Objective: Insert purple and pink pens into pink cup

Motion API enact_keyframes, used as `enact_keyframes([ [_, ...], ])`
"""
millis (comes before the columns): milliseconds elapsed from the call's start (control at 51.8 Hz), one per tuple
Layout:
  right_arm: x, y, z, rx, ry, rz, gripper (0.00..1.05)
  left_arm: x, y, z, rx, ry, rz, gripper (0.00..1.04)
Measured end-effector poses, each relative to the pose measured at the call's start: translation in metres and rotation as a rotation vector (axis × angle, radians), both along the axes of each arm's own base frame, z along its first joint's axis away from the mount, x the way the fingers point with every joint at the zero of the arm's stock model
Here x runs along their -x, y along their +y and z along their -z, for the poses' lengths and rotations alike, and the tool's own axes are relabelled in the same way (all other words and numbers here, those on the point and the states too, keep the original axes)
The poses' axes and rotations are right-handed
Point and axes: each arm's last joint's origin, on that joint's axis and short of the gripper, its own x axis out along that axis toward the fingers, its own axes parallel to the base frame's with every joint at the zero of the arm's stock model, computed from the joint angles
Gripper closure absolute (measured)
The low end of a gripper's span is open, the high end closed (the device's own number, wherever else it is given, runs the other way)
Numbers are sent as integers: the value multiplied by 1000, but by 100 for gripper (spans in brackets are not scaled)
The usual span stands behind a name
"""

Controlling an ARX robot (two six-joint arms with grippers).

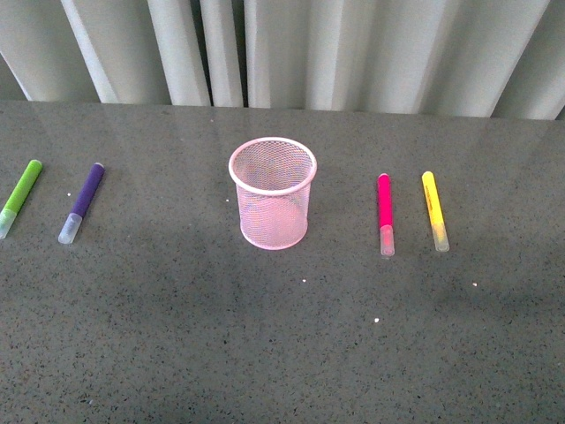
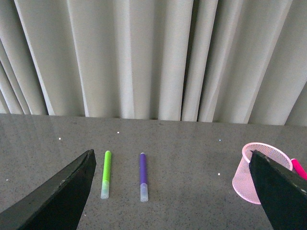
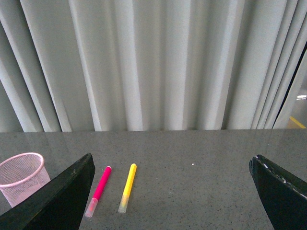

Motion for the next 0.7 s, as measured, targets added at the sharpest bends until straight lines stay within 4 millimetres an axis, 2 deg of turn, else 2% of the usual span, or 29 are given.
enact_keyframes([
  [695,0,0,0,0,0,0,7,0,0,0,0,0,0,7],
])
